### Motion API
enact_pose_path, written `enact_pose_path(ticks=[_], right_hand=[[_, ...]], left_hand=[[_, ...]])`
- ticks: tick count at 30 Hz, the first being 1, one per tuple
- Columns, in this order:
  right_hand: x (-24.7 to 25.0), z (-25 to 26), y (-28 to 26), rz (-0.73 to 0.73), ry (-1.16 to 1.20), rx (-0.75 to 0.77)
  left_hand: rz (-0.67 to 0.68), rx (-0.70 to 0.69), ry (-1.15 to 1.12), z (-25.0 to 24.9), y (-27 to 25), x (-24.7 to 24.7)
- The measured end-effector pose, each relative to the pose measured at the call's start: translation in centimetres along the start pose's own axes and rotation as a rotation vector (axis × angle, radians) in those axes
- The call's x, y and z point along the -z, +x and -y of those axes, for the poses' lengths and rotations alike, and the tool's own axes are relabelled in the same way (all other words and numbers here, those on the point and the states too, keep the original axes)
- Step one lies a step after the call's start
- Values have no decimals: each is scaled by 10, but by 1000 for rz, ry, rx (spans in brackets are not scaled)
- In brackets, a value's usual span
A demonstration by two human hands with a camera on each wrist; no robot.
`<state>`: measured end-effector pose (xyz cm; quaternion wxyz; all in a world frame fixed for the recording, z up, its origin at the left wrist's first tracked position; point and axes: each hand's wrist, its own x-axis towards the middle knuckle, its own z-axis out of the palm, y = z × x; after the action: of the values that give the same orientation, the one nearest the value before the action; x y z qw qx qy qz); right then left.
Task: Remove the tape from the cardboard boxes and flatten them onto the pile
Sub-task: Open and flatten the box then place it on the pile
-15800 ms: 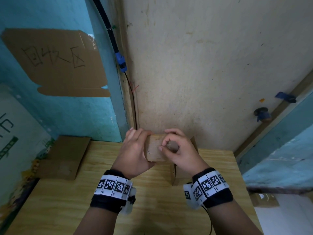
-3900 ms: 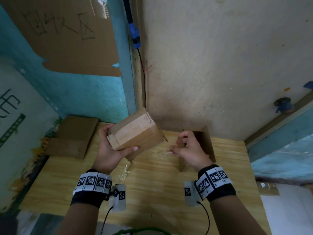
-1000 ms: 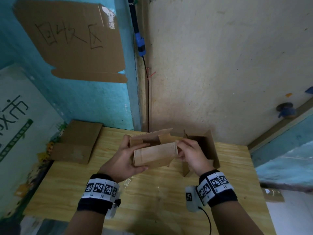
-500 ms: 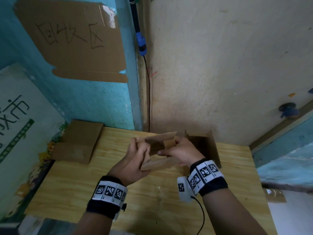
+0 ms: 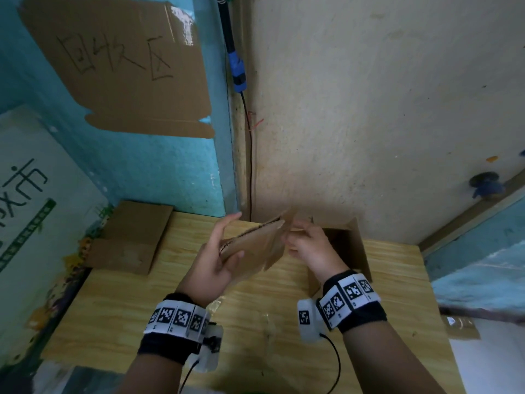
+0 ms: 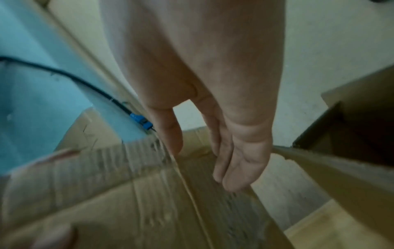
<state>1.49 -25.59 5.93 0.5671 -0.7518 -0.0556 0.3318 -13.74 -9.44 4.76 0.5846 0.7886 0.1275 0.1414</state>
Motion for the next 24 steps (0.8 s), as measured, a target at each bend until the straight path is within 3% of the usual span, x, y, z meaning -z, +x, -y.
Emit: enact_pose_path(ticks=[3,7,10,13,16,19,22,24], right_hand=[[3,-8,1,38,-118,10],[5,-17,5,14,-64,-61],[6,-20,6,18,26,-78],[4,-25,11,-1,219,-38],[-8,-21,12,-126,268,92],[-22,-18,18,-179,257,132],[-32,-15,22,-143,267,125],[-38,-13,23,19,246,87]], left_hand=[[-78,-31,-45,1,4,2],[-263,-15,-162,6,6,7],[-340,-6,-402,14,6,13],[-396,96,-641,21,5,16],[-414,260,-615,32,4,19],[-335,455,-578,51,-2,25],[-342,525,-551,66,-11,32],[-409,542,-569,72,-14,39]])
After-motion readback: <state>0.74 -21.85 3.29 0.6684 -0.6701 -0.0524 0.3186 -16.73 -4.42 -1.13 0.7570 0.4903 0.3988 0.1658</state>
